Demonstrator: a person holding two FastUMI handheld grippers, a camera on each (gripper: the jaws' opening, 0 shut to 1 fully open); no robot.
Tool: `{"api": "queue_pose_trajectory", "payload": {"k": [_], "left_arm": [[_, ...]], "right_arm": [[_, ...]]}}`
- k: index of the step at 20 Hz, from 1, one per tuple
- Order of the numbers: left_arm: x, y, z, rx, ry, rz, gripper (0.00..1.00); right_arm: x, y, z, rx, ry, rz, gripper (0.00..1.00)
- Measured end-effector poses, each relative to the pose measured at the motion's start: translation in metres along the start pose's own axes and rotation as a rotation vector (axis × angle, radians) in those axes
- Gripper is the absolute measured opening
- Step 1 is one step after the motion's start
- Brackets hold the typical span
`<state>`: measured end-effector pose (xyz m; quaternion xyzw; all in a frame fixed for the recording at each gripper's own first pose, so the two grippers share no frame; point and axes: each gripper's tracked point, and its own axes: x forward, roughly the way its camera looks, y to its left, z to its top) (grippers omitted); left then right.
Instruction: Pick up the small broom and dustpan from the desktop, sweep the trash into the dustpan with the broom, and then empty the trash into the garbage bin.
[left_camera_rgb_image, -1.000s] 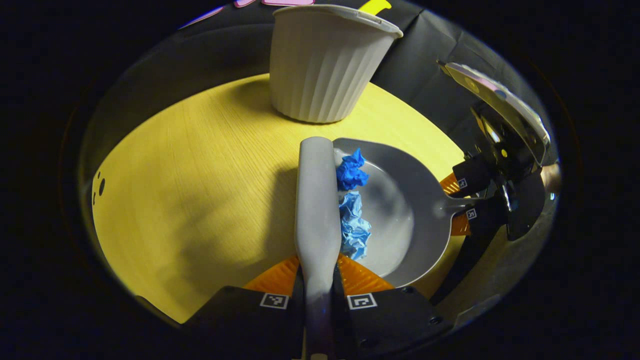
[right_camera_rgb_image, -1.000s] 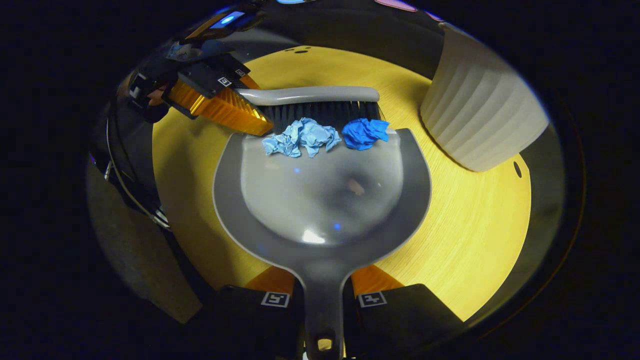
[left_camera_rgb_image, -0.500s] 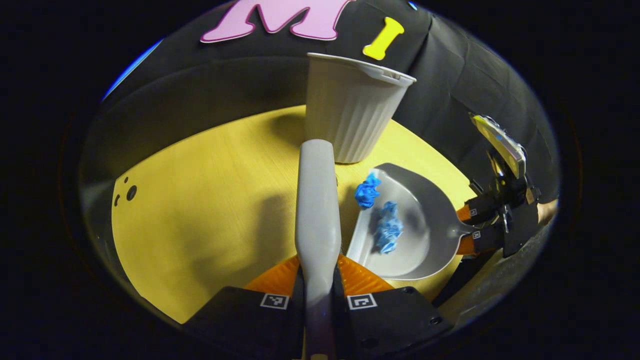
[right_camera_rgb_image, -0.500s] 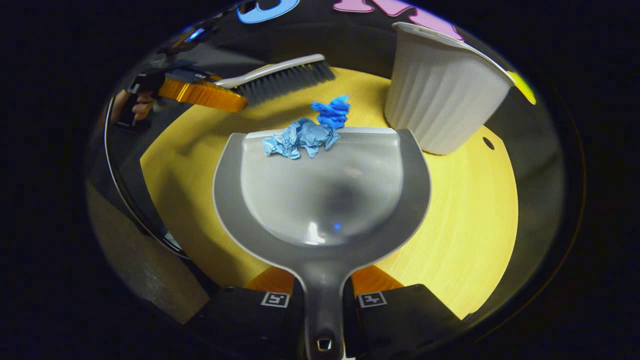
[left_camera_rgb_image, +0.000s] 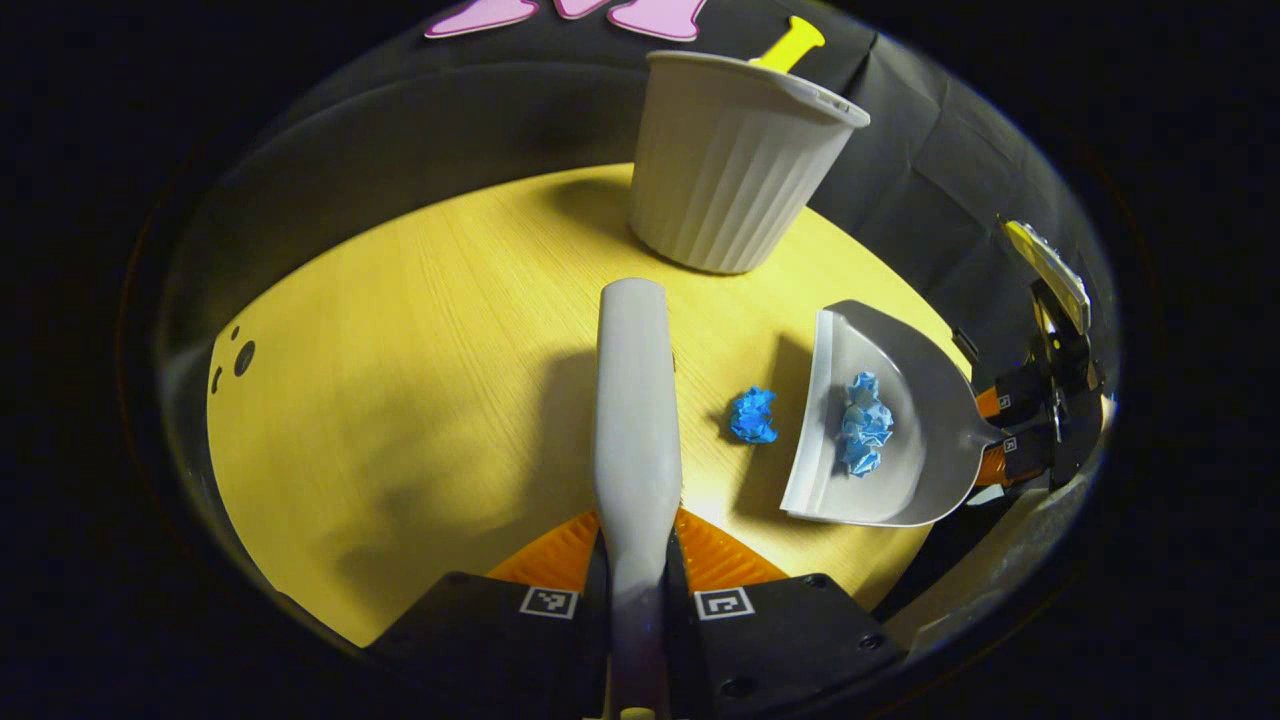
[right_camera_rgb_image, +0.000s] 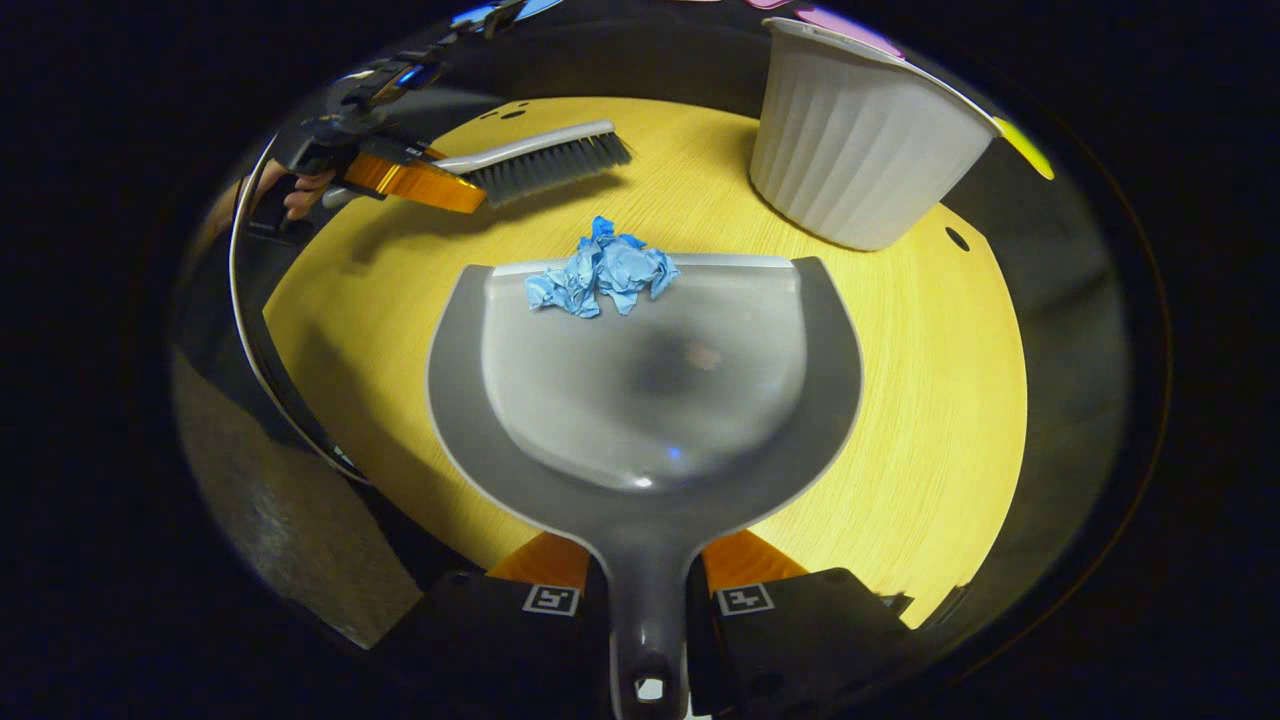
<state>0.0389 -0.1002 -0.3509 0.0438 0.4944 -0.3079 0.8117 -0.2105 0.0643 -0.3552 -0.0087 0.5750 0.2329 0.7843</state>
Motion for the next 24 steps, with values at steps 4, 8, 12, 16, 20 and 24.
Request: {"api": "queue_pose_trajectory", "payload": {"k": [4, 8, 12, 16, 20, 24], "left_arm": [[0.015, -0.01, -0.008, 0.035, 0.047, -0.015, 0.28], [0.013, -0.029, -0.013, 0.071, 0.071, -0.056, 0.31], [0.004, -0.041, -0.009, 0.127, 0.08, -0.098, 0.28], [-0.007, -0.059, 0.005, 0.17, 0.061, -0.161, 0.31], [-0.014, -0.075, 0.002, 0.171, 0.074, -0.209, 0.28], [-0.033, -0.062, 0.018, 0.143, -0.017, -0.164, 0.28]], "right_arm": [[0.004, -0.001, 0.005, -0.038, 0.034, 0.003, 0.35], [-0.005, -0.008, 0.009, -0.037, 0.047, 0.024, 0.35], [-0.015, -0.016, 0.004, -0.047, 0.043, 0.034, 0.35], [-0.026, -0.011, -0.01, -0.028, 0.019, 0.041, 0.35], [-0.021, -0.017, -0.01, -0.008, -0.016, 0.04, 0.35], [-0.033, -0.024, -0.012, 0.06, -0.018, 0.014, 0.35]]}}
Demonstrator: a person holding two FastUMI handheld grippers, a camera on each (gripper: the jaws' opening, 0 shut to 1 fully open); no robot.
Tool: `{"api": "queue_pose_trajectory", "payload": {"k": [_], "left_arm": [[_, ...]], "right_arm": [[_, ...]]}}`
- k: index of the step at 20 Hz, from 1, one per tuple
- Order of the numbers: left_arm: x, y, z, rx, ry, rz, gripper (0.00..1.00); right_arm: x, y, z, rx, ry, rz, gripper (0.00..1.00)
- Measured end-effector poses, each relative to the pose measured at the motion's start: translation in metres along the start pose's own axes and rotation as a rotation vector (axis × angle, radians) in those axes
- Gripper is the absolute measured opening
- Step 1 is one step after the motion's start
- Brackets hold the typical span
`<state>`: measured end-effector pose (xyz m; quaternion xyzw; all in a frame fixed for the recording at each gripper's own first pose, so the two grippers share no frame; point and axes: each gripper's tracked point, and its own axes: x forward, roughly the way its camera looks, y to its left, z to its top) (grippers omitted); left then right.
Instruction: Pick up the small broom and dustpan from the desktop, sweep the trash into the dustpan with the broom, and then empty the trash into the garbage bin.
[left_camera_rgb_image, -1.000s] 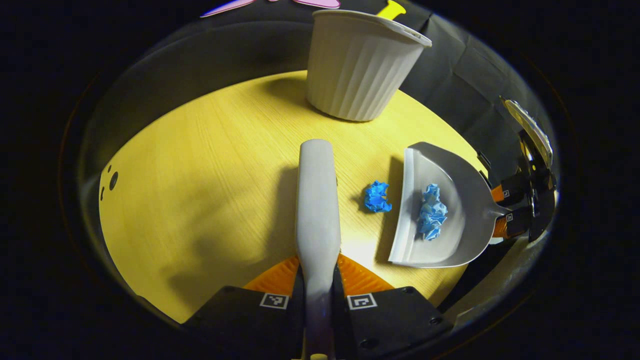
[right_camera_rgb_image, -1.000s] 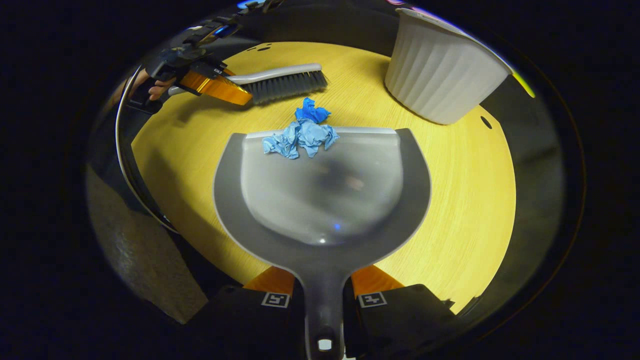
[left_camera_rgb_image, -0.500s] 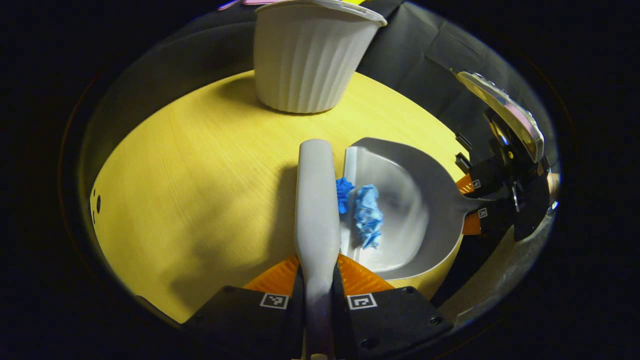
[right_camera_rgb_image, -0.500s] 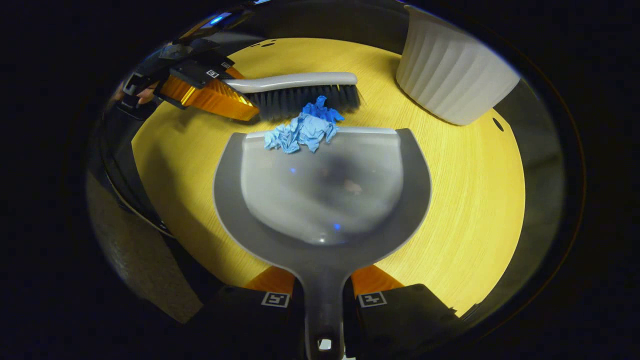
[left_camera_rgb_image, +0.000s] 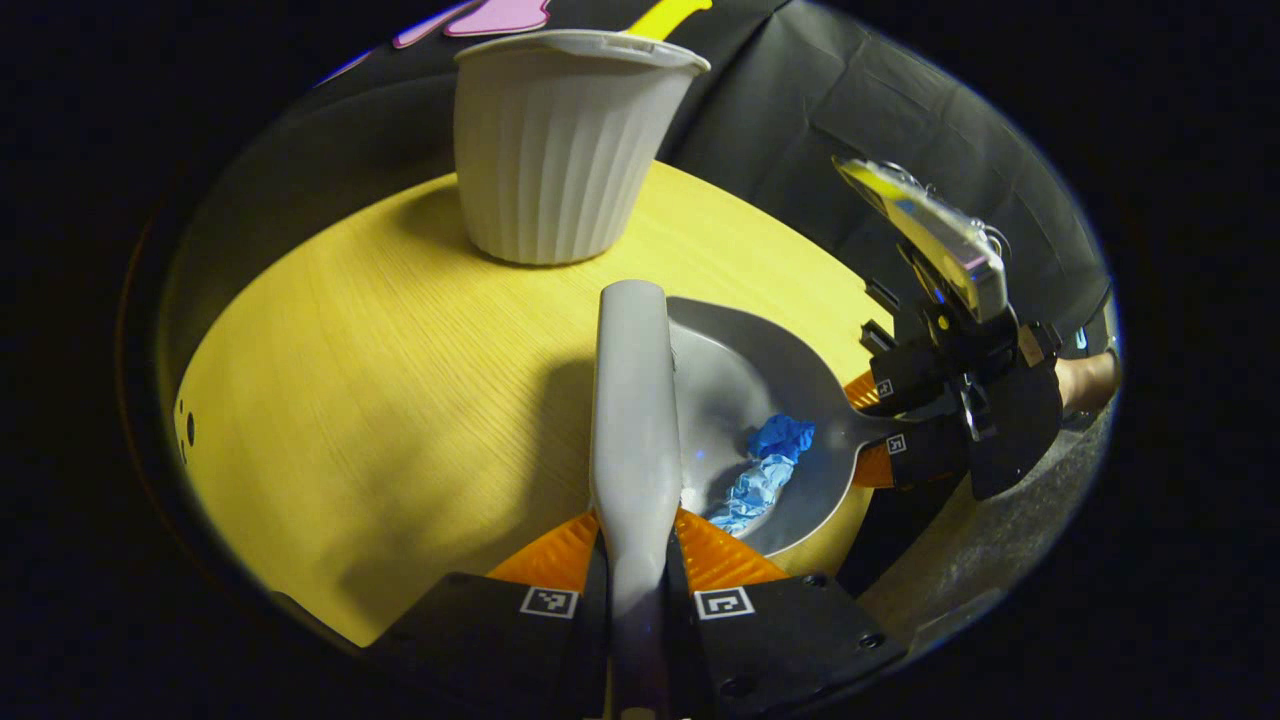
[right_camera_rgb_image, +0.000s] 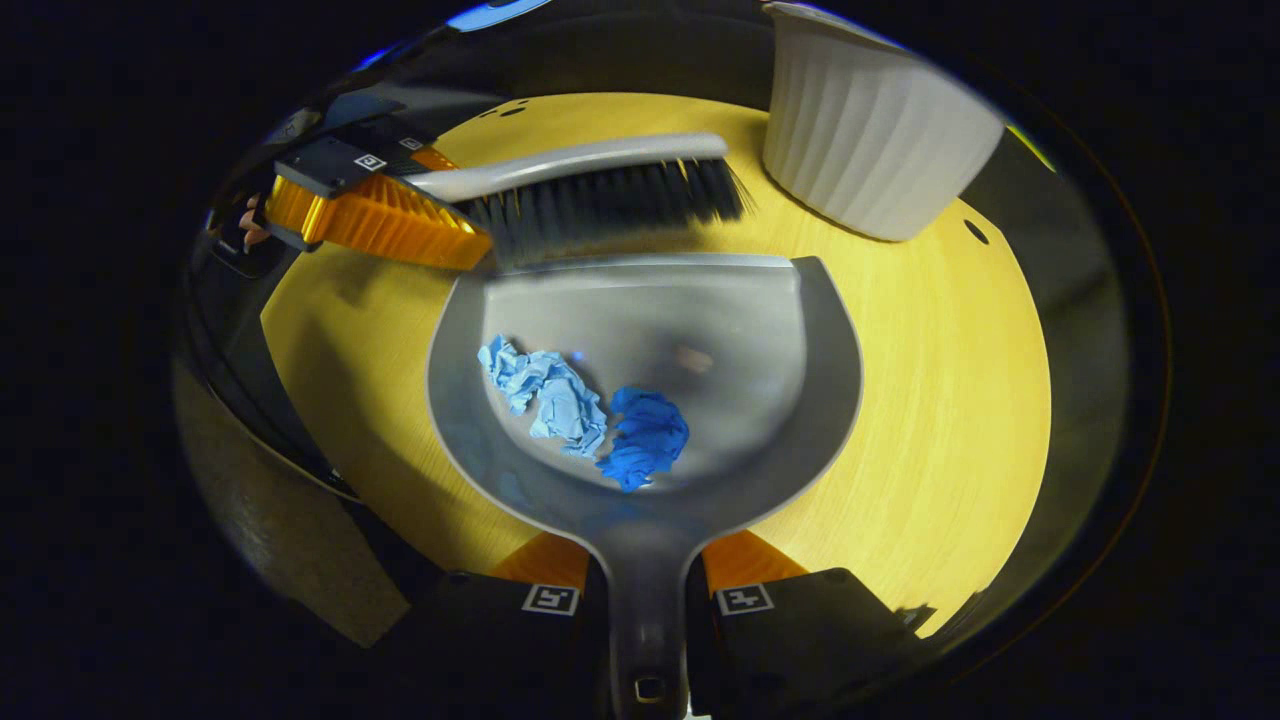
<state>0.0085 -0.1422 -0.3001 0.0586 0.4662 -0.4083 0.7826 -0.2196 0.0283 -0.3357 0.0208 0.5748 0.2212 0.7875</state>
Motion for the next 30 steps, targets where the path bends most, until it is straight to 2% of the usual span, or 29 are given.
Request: {"api": "queue_pose_trajectory", "payload": {"k": [2, 4, 7, 9, 10, 15, 16, 17, 20, 24, 27, 28, 30], "left_arm": [[-0.018, 0.019, -0.001, -0.021, -0.039, 0.048, 0.28], [-0.041, 0.045, -0.008, -0.045, -0.065, 0.121, 0.28], [-0.052, 0.056, -0.015, -0.115, -0.061, 0.135, 0.28], [-0.047, 0.062, -0.011, -0.155, -0.068, 0.135, 0.31], [-0.046, 0.067, -0.01, -0.167, -0.072, 0.136, 0.28], [-0.052, 0.072, -0.017, -0.185, -0.087, 0.135, 0.28], [-0.051, 0.071, -0.016, -0.188, -0.087, 0.135, 0.28], [-0.052, 0.07, -0.018, -0.19, -0.085, 0.133, 0.28], [-0.044, 0.07, -0.018, -0.185, -0.075, 0.135, 0.28], [-0.045, 0.075, -0.01, -0.199, -0.07, 0.137, 0.28], [-0.053, 0.076, -0.004, -0.208, -0.076, 0.139, 0.28], [-0.053, 0.077, -0.004, -0.212, -0.078, 0.139, 0.25], [-0.051, 0.077, -0.006, -0.216, -0.081, 0.139, 0.28]], "right_arm": [[-0.017, -0.007, 0.003, 0.052, 0.006, -0.03, 0.35], [-0.053, -0.021, 0.007, 0.116, -0.012, -0.082, 0.35], [-0.102, -0.049, 0.017, 0.187, -0.018, -0.144, 0.32], [-0.139, -0.07, 0.027, 0.217, -0.02, -0.188, 0.35], [-0.156, -0.083, 0.031, 0.232, -0.011, -0.211, 0.35], [-0.233, -0.134, 0.071, 0.284, -0.04, -0.272, 0.35], [-0.245, -0.142, 0.08, 0.288, -0.044, -0.278, 0.4], [-0.255, -0.153, 0.089, 0.285, -0.05, -0.293, 0.35], [-0.275, -0.181, 0.122, 0.273, -0.052, -0.32, 0.35], [-0.286, -0.204, 0.166, 0.282, -0.039, -0.303, 0.35], [-0.281, -0.223, 0.198, 0.239, -0.004, -0.313, 0.35], [-0.28, -0.23, 0.206, 0.215, 0.006, -0.328, 0.35], [-0.272, -0.234, 0.221, 0.193, 0.032, -0.326, 0.35]]}}
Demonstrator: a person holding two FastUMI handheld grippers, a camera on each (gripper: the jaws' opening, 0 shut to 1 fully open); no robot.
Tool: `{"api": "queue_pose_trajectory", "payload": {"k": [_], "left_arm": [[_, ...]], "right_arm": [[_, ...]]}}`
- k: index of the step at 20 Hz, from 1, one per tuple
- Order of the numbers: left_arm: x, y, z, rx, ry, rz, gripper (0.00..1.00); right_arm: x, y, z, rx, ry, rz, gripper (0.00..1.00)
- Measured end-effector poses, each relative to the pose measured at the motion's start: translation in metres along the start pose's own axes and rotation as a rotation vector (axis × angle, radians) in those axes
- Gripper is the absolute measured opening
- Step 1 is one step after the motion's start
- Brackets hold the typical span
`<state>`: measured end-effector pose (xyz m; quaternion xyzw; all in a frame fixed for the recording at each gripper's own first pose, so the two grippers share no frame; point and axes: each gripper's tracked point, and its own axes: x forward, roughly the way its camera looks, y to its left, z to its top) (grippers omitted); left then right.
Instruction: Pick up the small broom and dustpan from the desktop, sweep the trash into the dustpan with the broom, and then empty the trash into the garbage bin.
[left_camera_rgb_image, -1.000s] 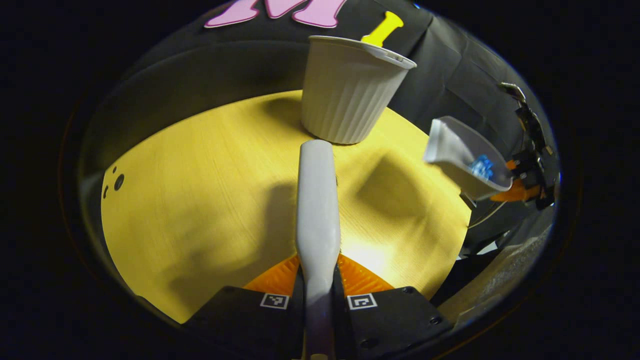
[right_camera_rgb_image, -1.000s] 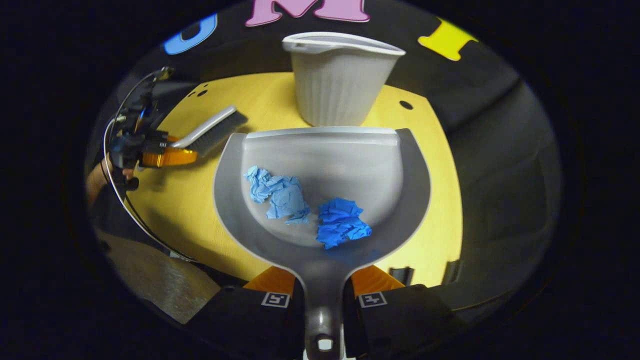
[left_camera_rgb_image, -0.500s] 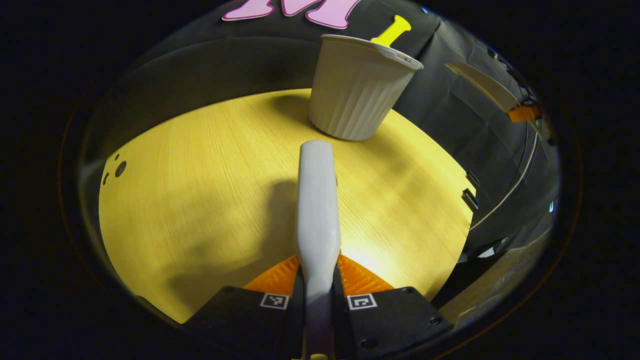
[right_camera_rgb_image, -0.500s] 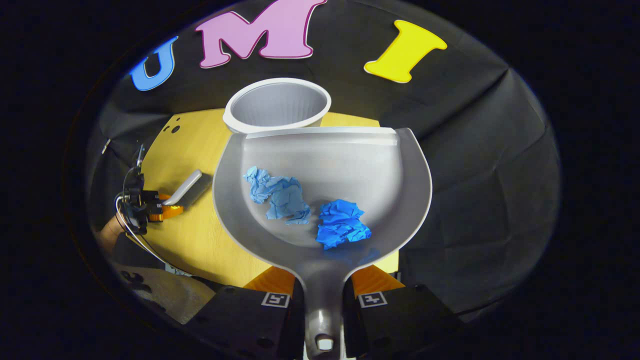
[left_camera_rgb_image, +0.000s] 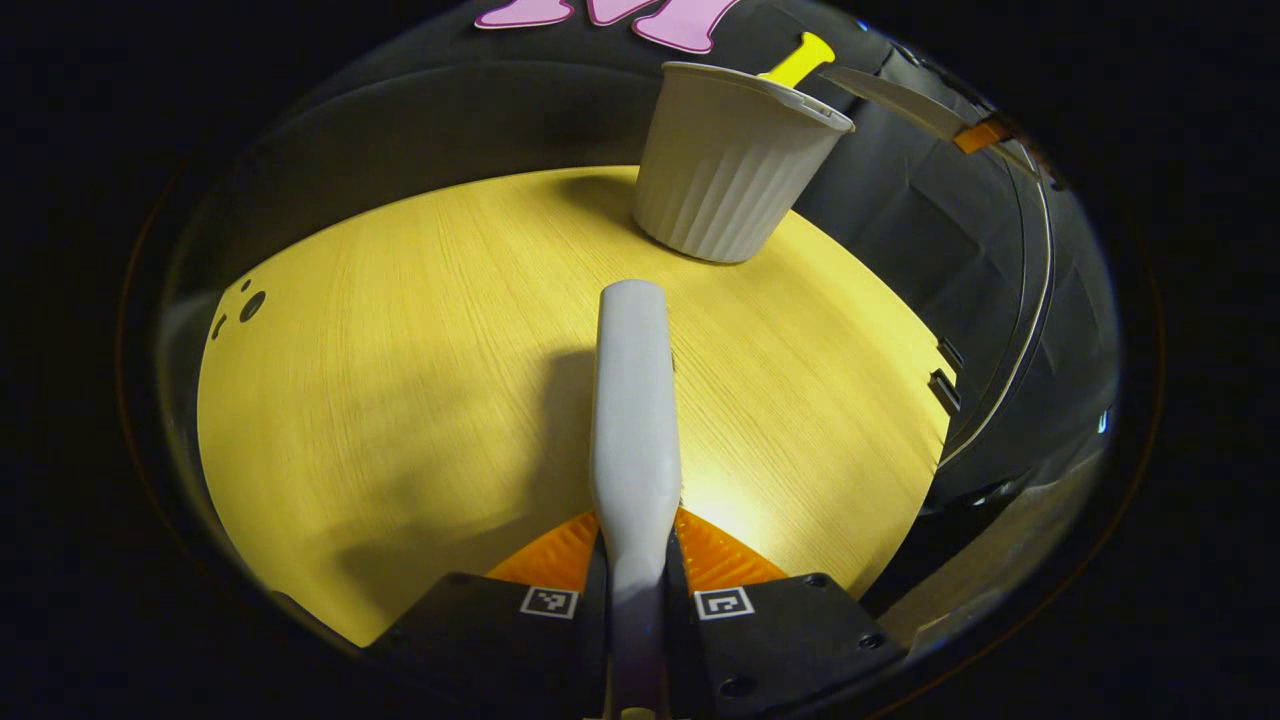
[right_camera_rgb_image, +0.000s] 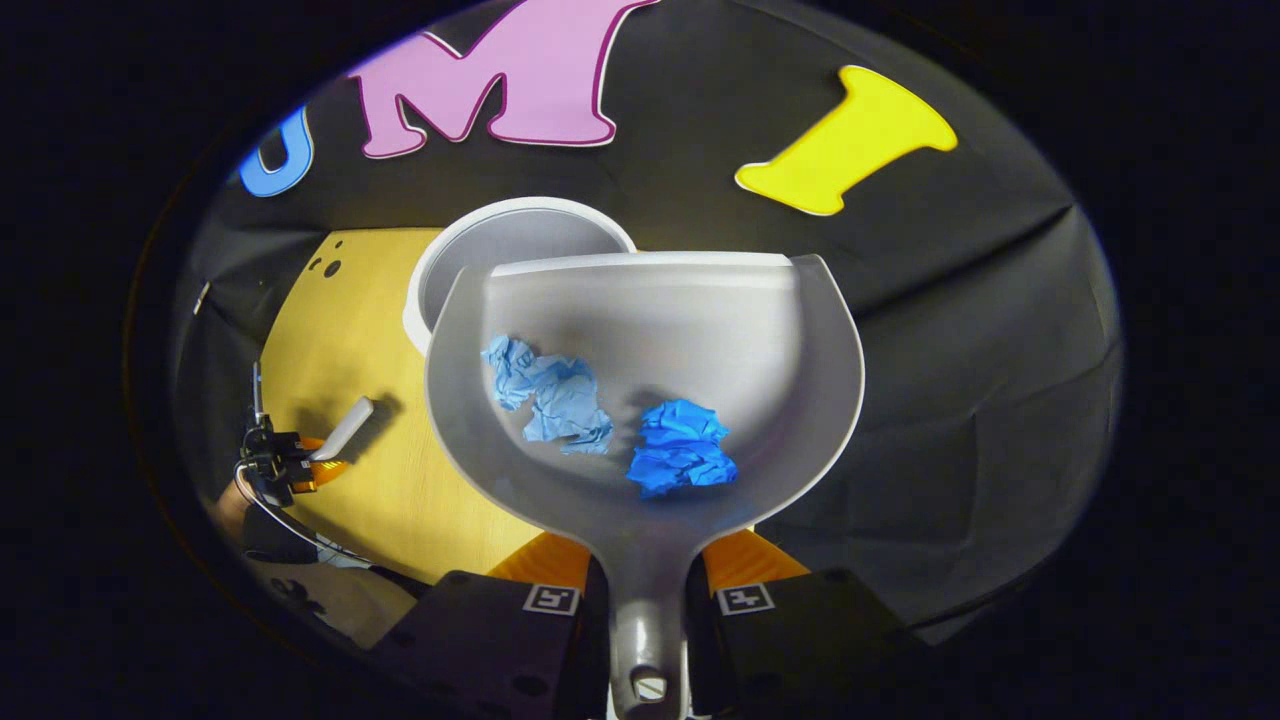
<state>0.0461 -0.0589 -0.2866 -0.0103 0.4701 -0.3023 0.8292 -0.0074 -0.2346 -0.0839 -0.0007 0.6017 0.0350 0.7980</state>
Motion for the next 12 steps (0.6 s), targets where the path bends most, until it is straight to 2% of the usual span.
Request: {"api": "queue_pose_trajectory", "payload": {"k": [1, 5, 6, 10, 12], "left_arm": [[-0.001, 0.001, 0.0, -0.002, -0.003, 0.001, 0.28], [0.004, 0.001, -0.006, 0.004, -0.011, 0.003, 0.28], [0.003, 0.001, -0.008, 0.001, -0.011, 0.003, 0.31], [0.004, 0.002, -0.01, -0.015, -0.014, -0.002, 0.25], [0.004, 0.002, -0.01, -0.021, -0.019, -0.002, 0.28]], "right_arm": [[0.003, 0.003, 0.004, -0.02, 0.019, 0.002, 0.35], [0.015, 0.001, 0.017, -0.179, 0.109, -0.075, 0.35], [0.018, 0.004, 0.019, -0.206, 0.131, -0.078, 0.35], [0.032, 0.002, 0.03, -0.335, 0.233, -0.118, 0.35], [0.036, 0.002, 0.044, -0.379, 0.26, -0.138, 0.35]]}}
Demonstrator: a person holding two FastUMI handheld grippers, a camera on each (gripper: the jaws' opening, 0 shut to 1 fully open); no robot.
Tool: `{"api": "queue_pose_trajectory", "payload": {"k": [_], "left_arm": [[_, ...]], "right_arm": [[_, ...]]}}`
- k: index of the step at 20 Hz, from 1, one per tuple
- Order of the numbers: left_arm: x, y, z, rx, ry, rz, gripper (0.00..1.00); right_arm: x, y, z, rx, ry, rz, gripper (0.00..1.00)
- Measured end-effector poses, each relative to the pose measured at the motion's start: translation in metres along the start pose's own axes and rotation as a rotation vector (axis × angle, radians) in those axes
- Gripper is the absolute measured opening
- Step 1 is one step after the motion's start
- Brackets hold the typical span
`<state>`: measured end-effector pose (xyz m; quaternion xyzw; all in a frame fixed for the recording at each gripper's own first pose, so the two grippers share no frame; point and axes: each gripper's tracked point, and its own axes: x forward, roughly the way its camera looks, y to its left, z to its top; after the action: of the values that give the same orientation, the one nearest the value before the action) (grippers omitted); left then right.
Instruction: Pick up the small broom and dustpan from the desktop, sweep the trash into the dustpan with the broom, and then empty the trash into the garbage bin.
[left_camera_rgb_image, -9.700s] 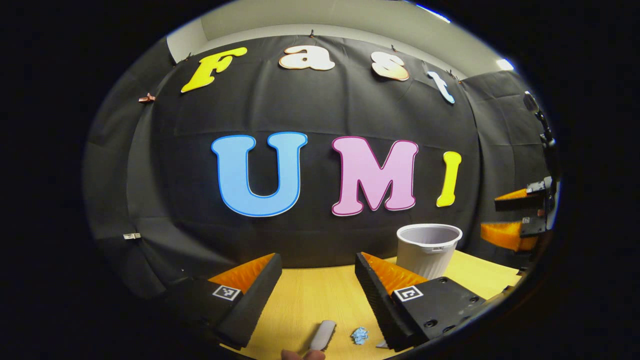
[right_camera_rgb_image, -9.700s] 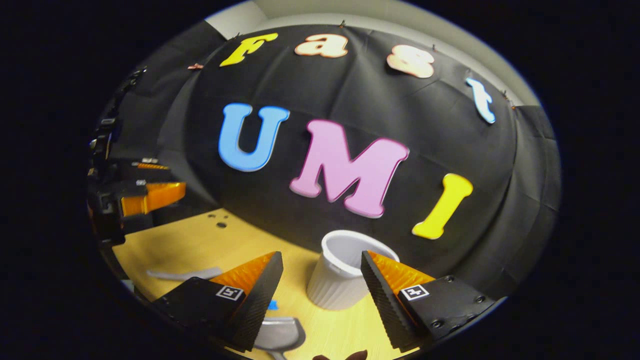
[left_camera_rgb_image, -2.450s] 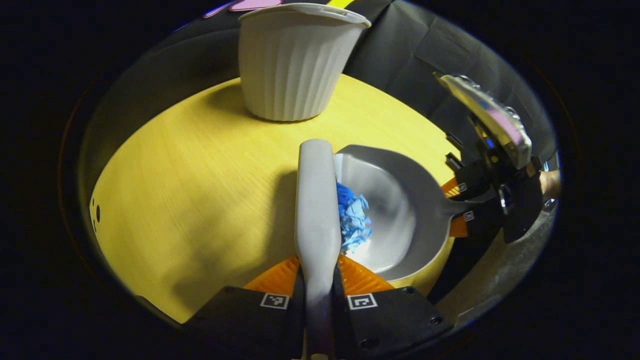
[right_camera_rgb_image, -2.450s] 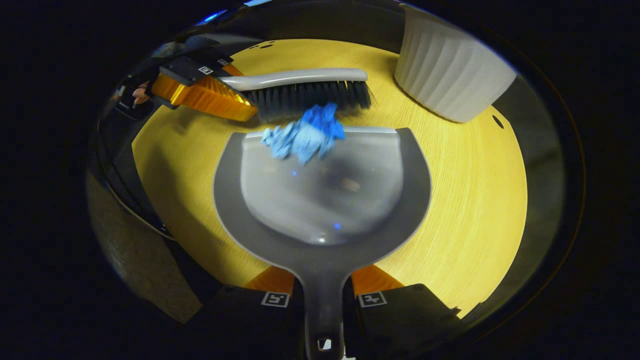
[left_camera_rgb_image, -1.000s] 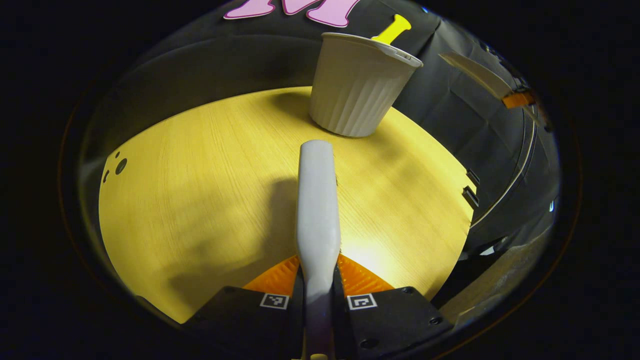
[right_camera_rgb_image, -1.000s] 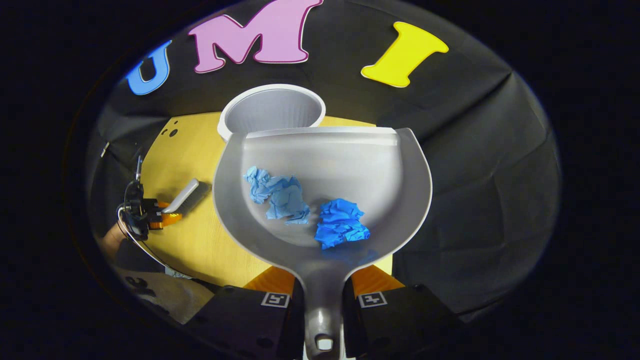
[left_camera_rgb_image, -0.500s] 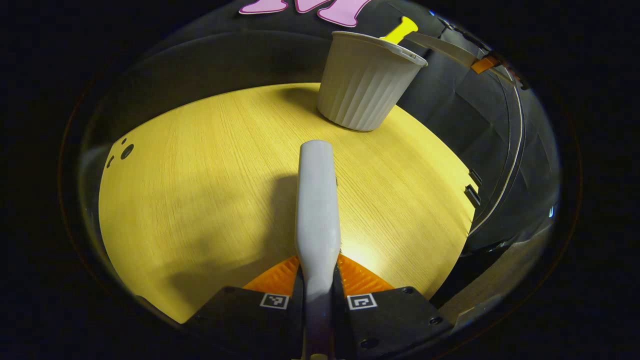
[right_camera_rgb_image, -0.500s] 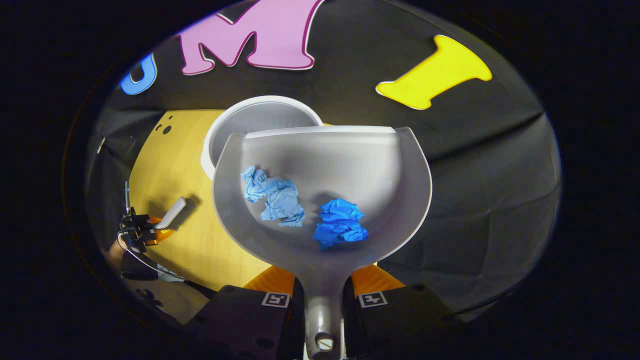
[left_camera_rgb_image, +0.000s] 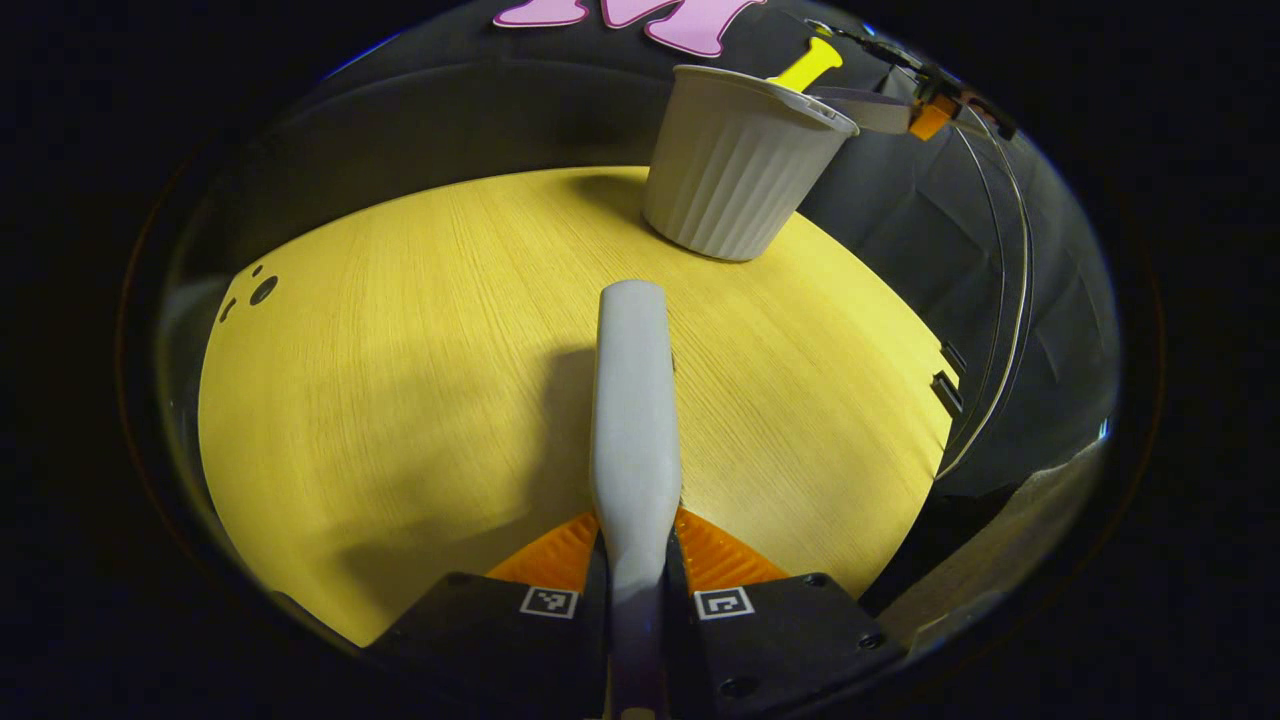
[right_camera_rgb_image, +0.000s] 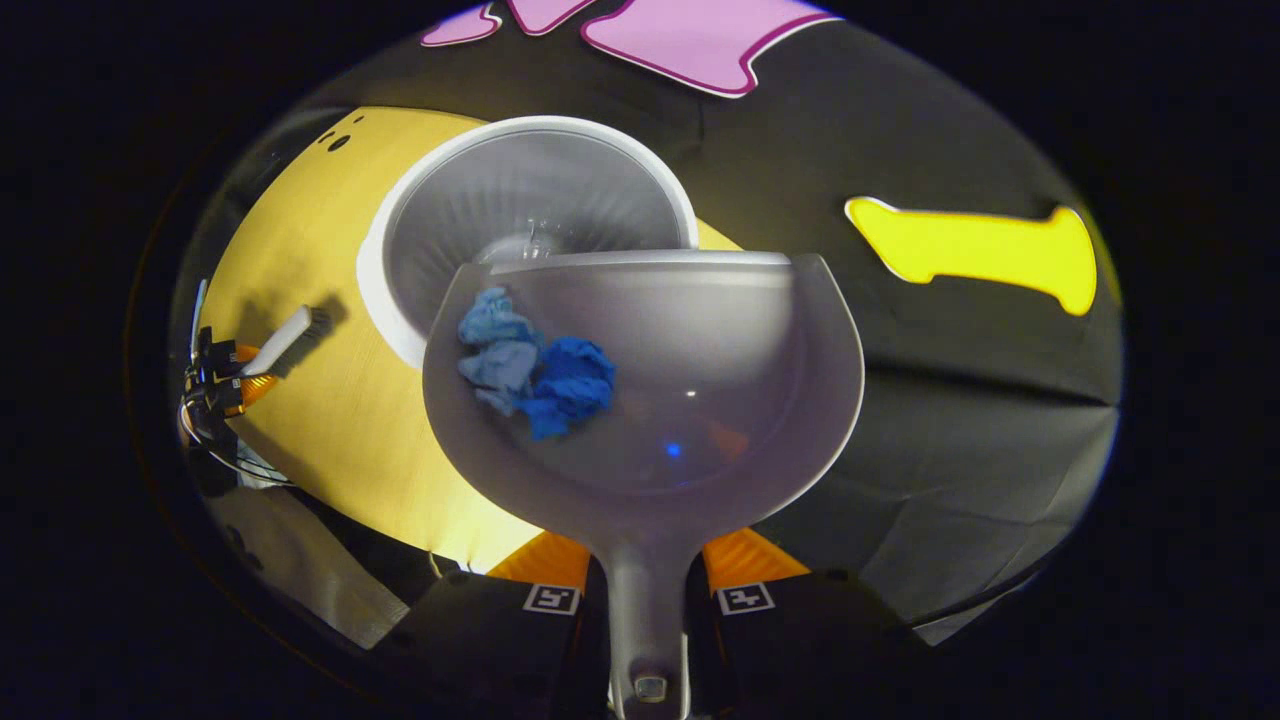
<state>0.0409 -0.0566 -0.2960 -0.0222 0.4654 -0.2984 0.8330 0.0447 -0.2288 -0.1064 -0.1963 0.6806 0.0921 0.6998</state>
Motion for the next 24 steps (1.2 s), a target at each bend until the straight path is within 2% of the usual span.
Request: {"api": "queue_pose_trajectory", "payload": {"k": [2, 4, 5, 6, 9, 13, 14, 15, 16, 17, 18, 20, 21, 24], "left_arm": [[0.0, 0.0, -0.001, -0.01, -0.003, -0.002, 0.25], [0.0, 0.0, -0.002, -0.021, -0.002, -0.001, 0.28], [0.0, 0.0, -0.003, -0.027, -0.001, -0.001, 0.25], [0.0, -0.001, -0.003, -0.032, -0.001, -0.001, 0.31], [0.001, 0.001, -0.002, -0.035, 0.003, 0.006, 0.25], [0.002, 0.002, -0.001, -0.026, 0.009, 0.012, 0.31], [0.004, 0.003, -0.002, -0.028, 0.011, 0.012, 0.31], [0.004, 0.003, -0.002, -0.029, 0.013, 0.011, 0.25], [0.005, 0.003, -0.002, -0.029, 0.013, 0.012, 0.25], [0.005, 0.005, -0.002, -0.027, 0.012, 0.014, 0.28], [0.006, 0.005, -0.001, -0.025, 0.011, 0.016, 0.28], [0.008, 0.005, 0.0, -0.026, 0.01, 0.019, 0.28], [0.008, 0.005, 0.001, -0.027, 0.01, 0.021, 0.25], [0.01, 0.006, 0.003, -0.031, 0.008, 0.029, 0.28]], "right_arm": [[-0.002, -0.003, 0.006, -0.043, 0.033, -0.01, 0.35], [-0.002, -0.001, 0.014, -0.066, 0.038, -0.015, 0.35], [-0.001, 0.001, 0.015, -0.078, 0.045, -0.012, 0.35], [0.001, 0.003, 0.019, -0.088, 0.043, -0.01, 0.35], [0.002, 0.008, 0.025, -0.097, 0.044, -0.002, 0.35], [0.006, 0.009, 0.029, -0.109, 0.033, 0.003, 0.35], [0.006, 0.009, 0.03, -0.108, 0.027, 0.002, 0.35], [0.006, 0.009, 0.03, -0.111, 0.018, 0.002, 0.35], [0.006, 0.008, 0.031, -0.111, 0.004, 0.003, 0.35], [0.005, 0.008, 0.032, -0.1, -0.016, 0.006, 0.29], [0.002, 0.01, 0.032, -0.088, -0.042, 0.019, 0.35], [-0.006, 0.017, 0.033, -0.042, -0.11, 0.057, 0.35], [-0.009, 0.02, 0.035, -0.02, -0.151, 0.067, 0.35], [-0.023, 0.02, 0.04, 0.061, -0.287, 0.067, 0.35]]}}
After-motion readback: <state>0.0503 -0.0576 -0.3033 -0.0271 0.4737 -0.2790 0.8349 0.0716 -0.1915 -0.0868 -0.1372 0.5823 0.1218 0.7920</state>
